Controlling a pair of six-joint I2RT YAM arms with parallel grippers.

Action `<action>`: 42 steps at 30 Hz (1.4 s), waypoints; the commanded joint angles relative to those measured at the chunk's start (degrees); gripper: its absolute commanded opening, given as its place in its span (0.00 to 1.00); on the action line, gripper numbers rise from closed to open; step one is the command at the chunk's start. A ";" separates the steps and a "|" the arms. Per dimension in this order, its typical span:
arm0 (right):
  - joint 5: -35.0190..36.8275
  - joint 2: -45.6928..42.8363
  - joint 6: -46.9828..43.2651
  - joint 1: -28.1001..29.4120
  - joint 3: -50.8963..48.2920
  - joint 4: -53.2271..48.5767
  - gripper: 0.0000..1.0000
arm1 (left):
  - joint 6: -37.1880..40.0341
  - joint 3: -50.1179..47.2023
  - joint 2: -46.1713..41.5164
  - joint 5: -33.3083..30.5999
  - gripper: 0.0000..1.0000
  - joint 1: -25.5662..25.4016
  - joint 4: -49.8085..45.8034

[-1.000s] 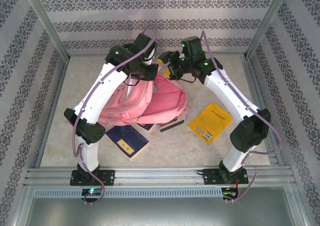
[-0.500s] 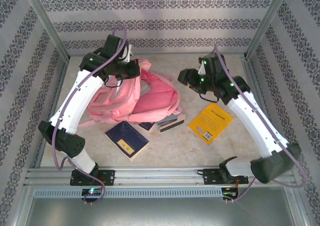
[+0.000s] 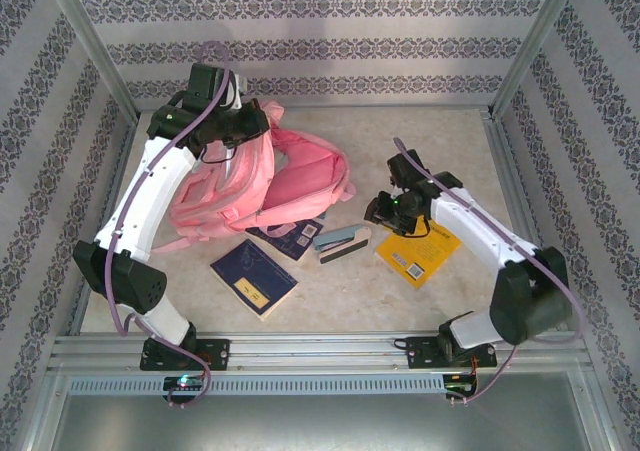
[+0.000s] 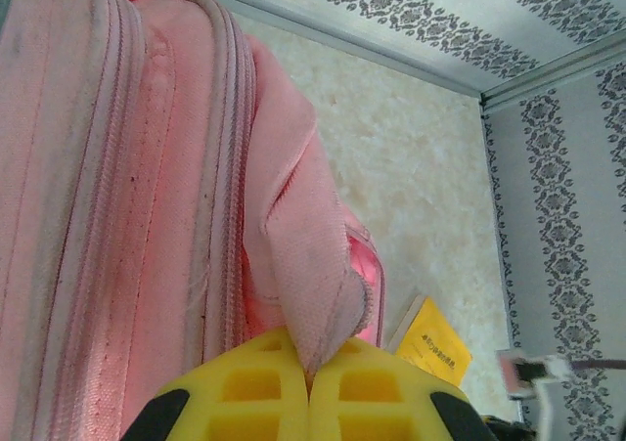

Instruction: Pack books, pencil case, and school supplies into a backpack

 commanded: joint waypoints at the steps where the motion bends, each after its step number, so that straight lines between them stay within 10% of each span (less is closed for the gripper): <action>1: -3.90 3.15 -3.54 -0.11 1.75 6.60 0.45 | -2.55 -0.25 -3.40 0.91 0.00 0.42 6.36; 16: -15.23 19.97 -8.51 -1.76 2.80 20.19 0.42 | -4.00 -4.87 -6.35 3.61 0.00 0.32 7.50; 30: -14.68 8.86 -10.13 1.55 -10.11 16.32 0.43 | -3.96 -4.60 -5.70 4.51 0.00 0.36 7.94; 42: -5.12 6.39 -19.75 15.15 -8.68 4.12 0.57 | -3.76 -4.67 -5.22 4.80 0.00 0.32 7.90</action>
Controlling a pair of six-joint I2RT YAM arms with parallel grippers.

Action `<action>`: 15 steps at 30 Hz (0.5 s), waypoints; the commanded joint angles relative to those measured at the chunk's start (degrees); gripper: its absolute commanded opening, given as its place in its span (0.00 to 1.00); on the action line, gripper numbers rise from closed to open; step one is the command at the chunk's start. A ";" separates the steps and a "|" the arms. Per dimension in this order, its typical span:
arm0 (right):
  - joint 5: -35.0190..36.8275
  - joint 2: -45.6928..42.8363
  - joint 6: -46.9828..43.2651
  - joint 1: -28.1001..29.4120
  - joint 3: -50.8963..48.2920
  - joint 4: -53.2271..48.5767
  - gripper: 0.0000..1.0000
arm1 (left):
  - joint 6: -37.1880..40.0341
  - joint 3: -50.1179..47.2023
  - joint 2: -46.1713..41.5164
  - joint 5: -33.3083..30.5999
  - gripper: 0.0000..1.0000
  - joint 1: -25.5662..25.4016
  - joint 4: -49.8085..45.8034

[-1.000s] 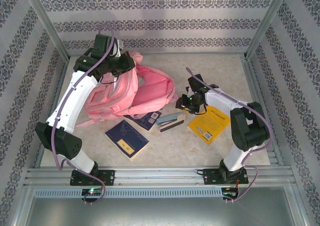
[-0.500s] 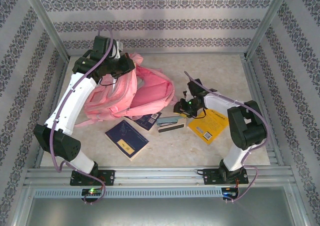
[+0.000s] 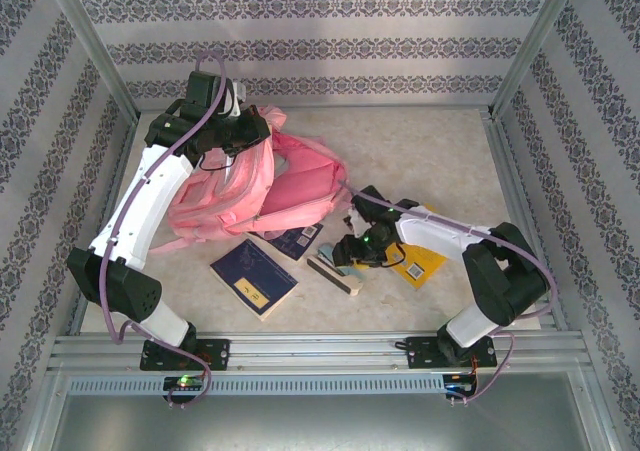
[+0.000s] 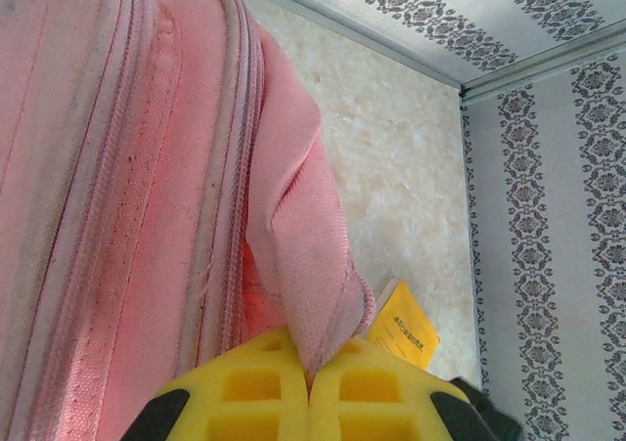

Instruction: Pack books, pencil case, and school supplies into a backpack

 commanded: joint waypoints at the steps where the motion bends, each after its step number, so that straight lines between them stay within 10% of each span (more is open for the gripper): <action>1: 6.96 -0.11 -4.99 2.14 2.66 -6.04 0.57 | -0.45 0.38 -1.85 1.88 0.00 0.29 5.94; 15: 7.00 8.78 -10.40 5.61 9.26 -7.96 0.54 | 0.00 -0.86 -2.69 2.07 0.00 0.28 5.86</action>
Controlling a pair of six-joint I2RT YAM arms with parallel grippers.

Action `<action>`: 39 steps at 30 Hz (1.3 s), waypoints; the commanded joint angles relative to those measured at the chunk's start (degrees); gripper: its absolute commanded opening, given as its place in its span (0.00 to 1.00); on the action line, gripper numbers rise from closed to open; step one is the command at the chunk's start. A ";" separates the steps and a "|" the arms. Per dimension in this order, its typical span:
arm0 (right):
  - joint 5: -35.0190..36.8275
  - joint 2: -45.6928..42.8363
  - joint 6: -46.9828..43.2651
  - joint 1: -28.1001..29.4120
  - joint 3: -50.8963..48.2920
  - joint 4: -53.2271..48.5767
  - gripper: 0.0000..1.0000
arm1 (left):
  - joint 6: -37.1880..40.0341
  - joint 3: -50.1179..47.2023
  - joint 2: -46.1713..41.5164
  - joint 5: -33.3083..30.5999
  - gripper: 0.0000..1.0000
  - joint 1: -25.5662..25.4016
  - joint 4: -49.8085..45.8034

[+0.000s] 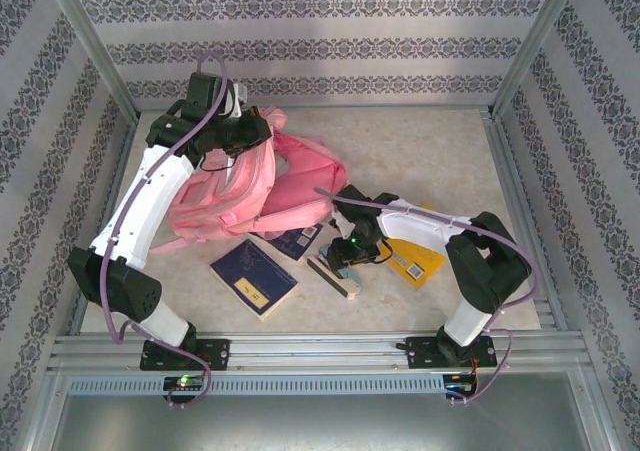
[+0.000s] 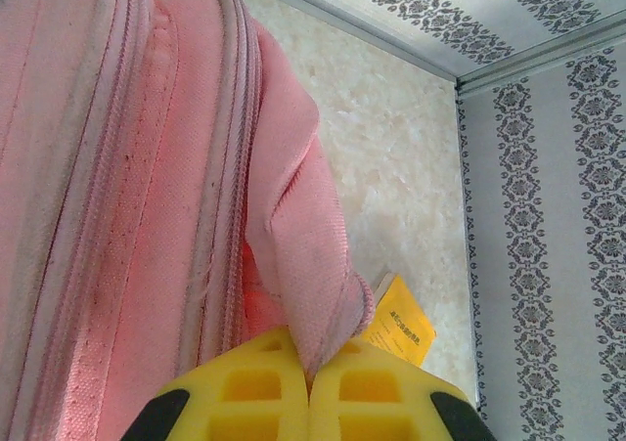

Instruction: Pack books, pencil case, and school supplies into a backpack

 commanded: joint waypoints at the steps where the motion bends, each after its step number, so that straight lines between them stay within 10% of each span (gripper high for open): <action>1: 0.30 1.99 -2.67 0.84 1.12 -2.22 0.54 | 0.01 -0.07 -2.71 0.93 0.00 0.29 5.26; 21: 5.38 -1.18 1.44 0.79 -3.26 -1.98 0.39 | 0.30 0.80 -1.88 1.12 0.00 0.28 5.29; 39: 1.89 -5.00 0.27 -2.03 -4.29 -2.62 0.57 | -0.09 0.85 -1.17 2.11 0.00 0.35 5.72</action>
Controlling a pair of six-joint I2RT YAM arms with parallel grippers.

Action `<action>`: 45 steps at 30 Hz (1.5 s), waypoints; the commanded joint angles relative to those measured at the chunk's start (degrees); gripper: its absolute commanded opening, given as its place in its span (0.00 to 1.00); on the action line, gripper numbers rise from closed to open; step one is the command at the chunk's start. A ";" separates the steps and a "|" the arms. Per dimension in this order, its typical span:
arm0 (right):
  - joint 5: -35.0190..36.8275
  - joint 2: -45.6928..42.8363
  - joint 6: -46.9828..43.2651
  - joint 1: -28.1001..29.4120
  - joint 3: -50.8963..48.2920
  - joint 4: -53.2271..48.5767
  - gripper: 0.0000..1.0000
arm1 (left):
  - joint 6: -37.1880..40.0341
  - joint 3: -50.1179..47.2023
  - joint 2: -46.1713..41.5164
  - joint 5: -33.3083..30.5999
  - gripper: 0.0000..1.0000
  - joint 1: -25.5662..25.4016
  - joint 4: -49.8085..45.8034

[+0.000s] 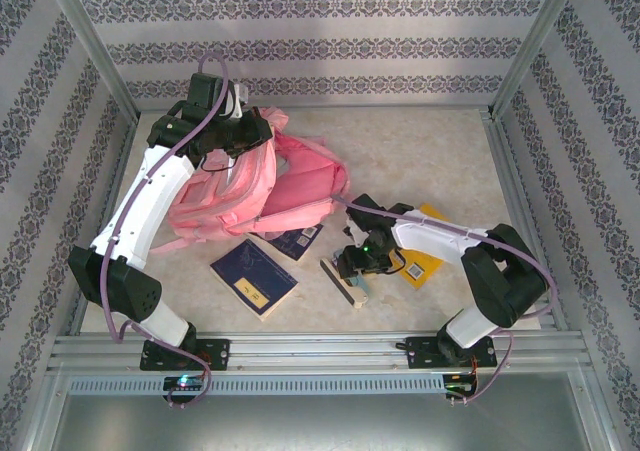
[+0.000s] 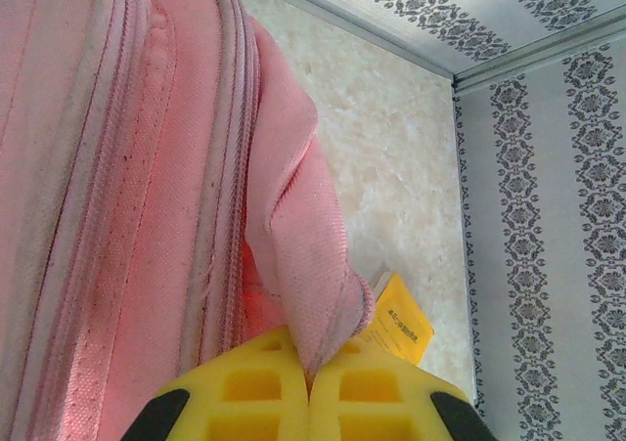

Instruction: Pack books, pencil case, and school supplies into a backpack

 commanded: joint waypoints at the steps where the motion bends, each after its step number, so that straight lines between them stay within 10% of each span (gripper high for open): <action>1: 2.56 2.68 -3.97 0.77 3.66 -3.40 0.57 | -0.16 1.34 -1.33 1.59 0.00 0.35 5.04; 24: -4.28 -1.09 14.43 -11.37 -3.31 5.62 0.46 | -0.75 0.54 -1.75 2.26 0.00 0.35 5.66; 30: 0.01 -1.61 8.41 -10.57 -0.89 -0.40 0.58 | -0.79 0.71 -1.57 2.47 0.00 0.37 5.71; 45: 0.25 1.56 2.64 -8.36 -0.69 -0.64 0.41 | -0.92 0.10 -2.12 2.55 0.00 0.32 5.60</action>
